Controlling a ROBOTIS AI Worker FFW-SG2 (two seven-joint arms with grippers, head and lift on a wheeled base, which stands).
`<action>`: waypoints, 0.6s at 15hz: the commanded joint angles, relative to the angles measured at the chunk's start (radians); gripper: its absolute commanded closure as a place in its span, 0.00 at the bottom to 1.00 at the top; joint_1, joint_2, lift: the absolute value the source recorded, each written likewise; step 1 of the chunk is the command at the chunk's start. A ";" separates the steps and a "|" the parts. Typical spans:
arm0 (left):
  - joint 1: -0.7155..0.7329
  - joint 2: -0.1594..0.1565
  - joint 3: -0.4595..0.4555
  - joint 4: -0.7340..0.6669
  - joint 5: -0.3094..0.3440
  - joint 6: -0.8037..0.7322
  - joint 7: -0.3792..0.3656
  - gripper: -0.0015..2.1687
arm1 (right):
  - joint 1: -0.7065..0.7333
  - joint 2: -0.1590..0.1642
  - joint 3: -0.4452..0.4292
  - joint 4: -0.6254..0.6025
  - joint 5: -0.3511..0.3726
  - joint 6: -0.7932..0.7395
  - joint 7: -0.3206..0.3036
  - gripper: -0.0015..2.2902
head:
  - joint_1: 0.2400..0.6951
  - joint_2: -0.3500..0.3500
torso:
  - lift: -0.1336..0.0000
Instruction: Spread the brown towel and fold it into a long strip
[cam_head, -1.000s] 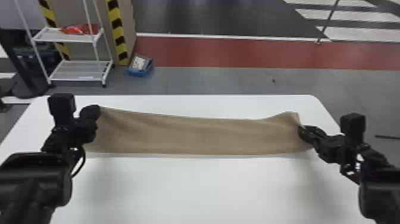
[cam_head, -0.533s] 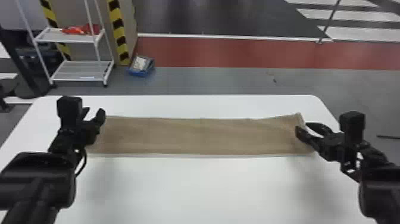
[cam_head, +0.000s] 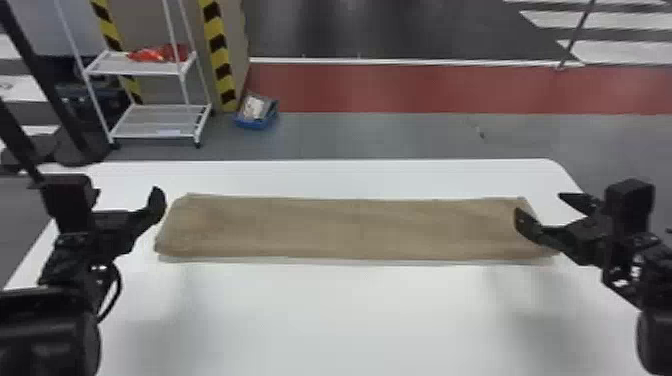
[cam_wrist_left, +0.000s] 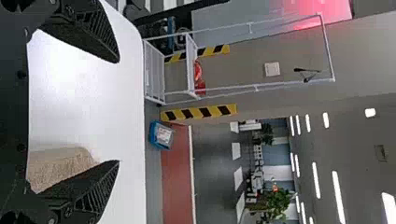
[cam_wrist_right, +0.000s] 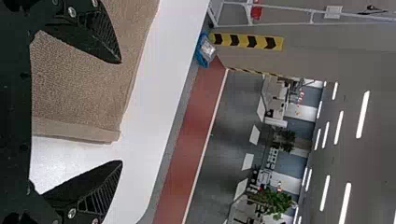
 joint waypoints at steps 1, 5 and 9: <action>0.086 -0.002 0.026 -0.125 0.050 -0.005 -0.002 0.01 | 0.046 0.005 0.007 -0.112 -0.033 0.050 0.010 0.05 | 1.00 0.50 | 0.13; 0.276 -0.025 0.012 -0.308 0.078 -0.140 0.005 0.01 | 0.190 0.062 0.044 -0.428 -0.107 0.115 0.020 0.05 | 1.00 0.56 | 0.13; 0.399 -0.045 -0.059 -0.403 0.075 -0.251 0.031 0.01 | 0.334 0.152 0.104 -0.641 -0.108 0.105 0.001 0.05 | 1.00 0.63 | 0.13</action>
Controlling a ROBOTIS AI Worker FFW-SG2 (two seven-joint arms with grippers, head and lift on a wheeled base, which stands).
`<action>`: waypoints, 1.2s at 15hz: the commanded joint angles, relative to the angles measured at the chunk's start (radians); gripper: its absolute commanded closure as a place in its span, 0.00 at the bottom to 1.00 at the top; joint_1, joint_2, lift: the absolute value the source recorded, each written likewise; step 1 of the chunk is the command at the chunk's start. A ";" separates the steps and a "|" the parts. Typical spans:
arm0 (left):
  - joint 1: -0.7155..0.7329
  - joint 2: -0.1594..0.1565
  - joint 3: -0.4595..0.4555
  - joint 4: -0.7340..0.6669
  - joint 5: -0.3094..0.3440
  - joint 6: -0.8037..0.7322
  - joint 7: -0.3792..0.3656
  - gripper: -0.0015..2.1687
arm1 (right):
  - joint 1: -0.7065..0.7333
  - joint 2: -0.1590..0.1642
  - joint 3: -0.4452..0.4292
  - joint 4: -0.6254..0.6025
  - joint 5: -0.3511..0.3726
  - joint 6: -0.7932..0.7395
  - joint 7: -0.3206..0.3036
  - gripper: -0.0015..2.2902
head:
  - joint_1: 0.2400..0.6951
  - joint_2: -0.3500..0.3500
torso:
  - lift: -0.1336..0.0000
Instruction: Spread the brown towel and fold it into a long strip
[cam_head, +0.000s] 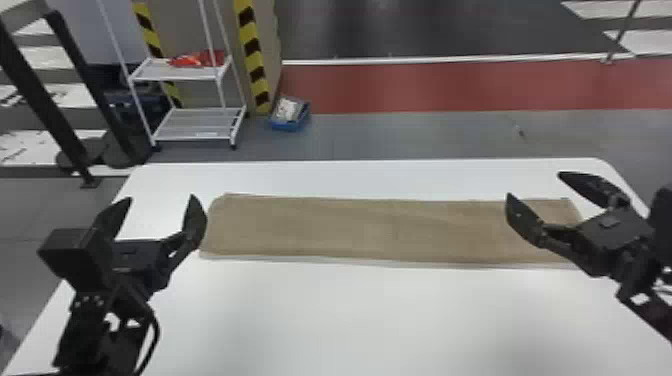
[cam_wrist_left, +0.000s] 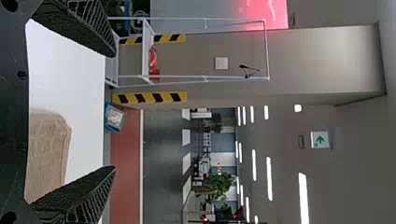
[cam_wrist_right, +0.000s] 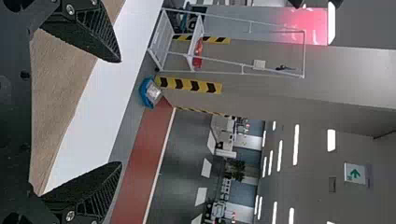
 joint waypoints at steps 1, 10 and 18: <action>0.059 -0.008 -0.056 -0.042 -0.018 -0.055 0.023 0.01 | 0.078 0.050 0.035 -0.090 0.002 -0.002 -0.013 0.05 | 1.00 0.64 | 0.13; 0.130 -0.012 -0.154 -0.044 -0.079 -0.104 0.074 0.01 | 0.291 0.121 0.083 -0.187 -0.099 -0.057 -0.105 0.05 | 1.00 0.63 | 0.13; 0.200 -0.026 -0.189 -0.082 -0.070 -0.144 0.077 0.01 | 0.378 0.136 0.137 -0.210 -0.104 -0.131 -0.163 0.05 | 1.00 0.63 | 0.13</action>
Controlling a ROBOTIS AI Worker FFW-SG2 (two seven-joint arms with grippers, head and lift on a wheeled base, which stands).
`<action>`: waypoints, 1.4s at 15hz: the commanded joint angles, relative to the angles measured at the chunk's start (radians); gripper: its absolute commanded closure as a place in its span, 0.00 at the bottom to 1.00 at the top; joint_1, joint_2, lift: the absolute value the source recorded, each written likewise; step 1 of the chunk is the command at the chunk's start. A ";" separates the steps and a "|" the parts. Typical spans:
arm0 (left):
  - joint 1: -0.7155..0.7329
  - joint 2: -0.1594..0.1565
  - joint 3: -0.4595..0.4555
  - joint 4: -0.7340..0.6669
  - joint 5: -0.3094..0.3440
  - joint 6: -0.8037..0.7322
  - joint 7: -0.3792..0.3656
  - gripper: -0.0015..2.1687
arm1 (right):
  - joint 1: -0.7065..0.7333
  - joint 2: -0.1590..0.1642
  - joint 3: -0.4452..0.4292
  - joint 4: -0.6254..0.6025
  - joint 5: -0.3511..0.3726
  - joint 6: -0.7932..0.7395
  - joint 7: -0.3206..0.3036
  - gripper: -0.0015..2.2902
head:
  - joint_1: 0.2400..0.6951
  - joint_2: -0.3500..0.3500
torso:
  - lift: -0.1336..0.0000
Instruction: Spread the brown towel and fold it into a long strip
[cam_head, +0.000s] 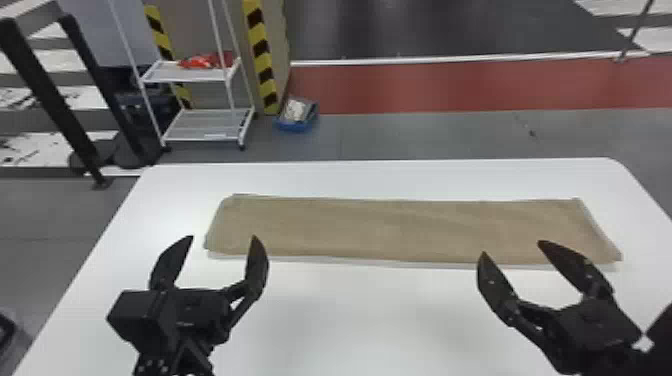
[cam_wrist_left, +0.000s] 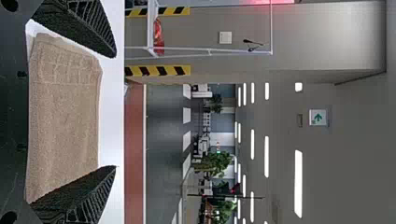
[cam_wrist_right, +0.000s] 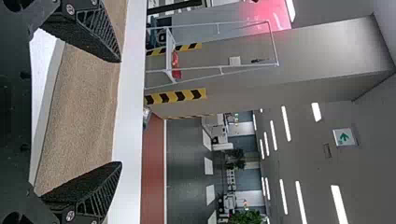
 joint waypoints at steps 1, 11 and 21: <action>0.030 0.001 -0.024 -0.041 -0.005 -0.017 0.001 0.01 | 0.012 0.000 0.025 -0.014 0.015 0.000 -0.009 0.05 | 1.00 0.64 | 0.13; 0.085 0.001 -0.039 -0.106 -0.030 -0.011 0.023 0.01 | 0.053 -0.008 0.030 -0.027 0.018 -0.009 -0.032 0.05 | 1.00 0.63 | 0.13; 0.105 0.000 -0.034 -0.109 -0.032 -0.017 0.028 0.01 | 0.065 -0.011 0.022 -0.046 0.011 -0.012 -0.032 0.05 | 1.00 0.62 | 0.13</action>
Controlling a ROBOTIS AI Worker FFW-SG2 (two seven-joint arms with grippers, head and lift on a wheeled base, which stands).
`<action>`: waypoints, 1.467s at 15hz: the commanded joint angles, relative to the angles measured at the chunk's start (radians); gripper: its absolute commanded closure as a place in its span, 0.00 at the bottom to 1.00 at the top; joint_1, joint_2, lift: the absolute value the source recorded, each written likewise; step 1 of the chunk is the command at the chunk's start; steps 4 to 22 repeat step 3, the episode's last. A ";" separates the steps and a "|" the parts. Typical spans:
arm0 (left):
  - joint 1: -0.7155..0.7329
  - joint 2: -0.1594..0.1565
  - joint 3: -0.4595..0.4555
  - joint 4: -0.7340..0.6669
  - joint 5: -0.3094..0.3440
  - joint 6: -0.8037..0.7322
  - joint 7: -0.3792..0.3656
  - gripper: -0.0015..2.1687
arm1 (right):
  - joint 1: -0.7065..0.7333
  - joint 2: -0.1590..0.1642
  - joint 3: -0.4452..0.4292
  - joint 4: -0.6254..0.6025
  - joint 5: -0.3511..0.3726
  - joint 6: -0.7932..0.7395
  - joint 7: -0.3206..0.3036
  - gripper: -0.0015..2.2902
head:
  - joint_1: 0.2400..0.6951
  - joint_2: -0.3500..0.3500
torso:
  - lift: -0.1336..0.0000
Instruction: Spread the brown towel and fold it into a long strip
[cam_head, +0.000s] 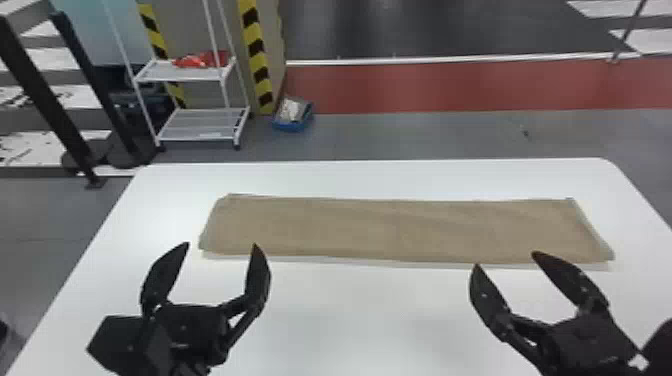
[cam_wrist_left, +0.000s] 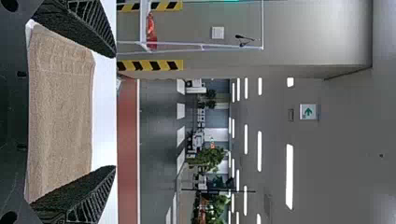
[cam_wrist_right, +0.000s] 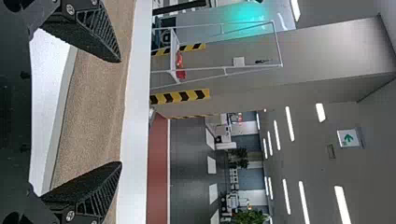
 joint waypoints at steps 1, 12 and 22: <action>0.000 -0.001 0.002 0.000 0.000 0.000 0.007 0.01 | -0.001 -0.002 -0.001 0.000 -0.002 -0.005 0.002 0.05 | 1.00 0.62 | 0.13; 0.000 0.000 0.003 0.000 0.000 0.000 0.009 0.01 | -0.003 -0.002 -0.001 0.000 -0.002 -0.005 0.002 0.05 | 1.00 0.62 | 0.13; 0.000 0.000 0.003 0.000 0.000 0.000 0.009 0.01 | -0.003 -0.002 -0.001 0.000 -0.002 -0.005 0.002 0.05 | 1.00 0.62 | 0.13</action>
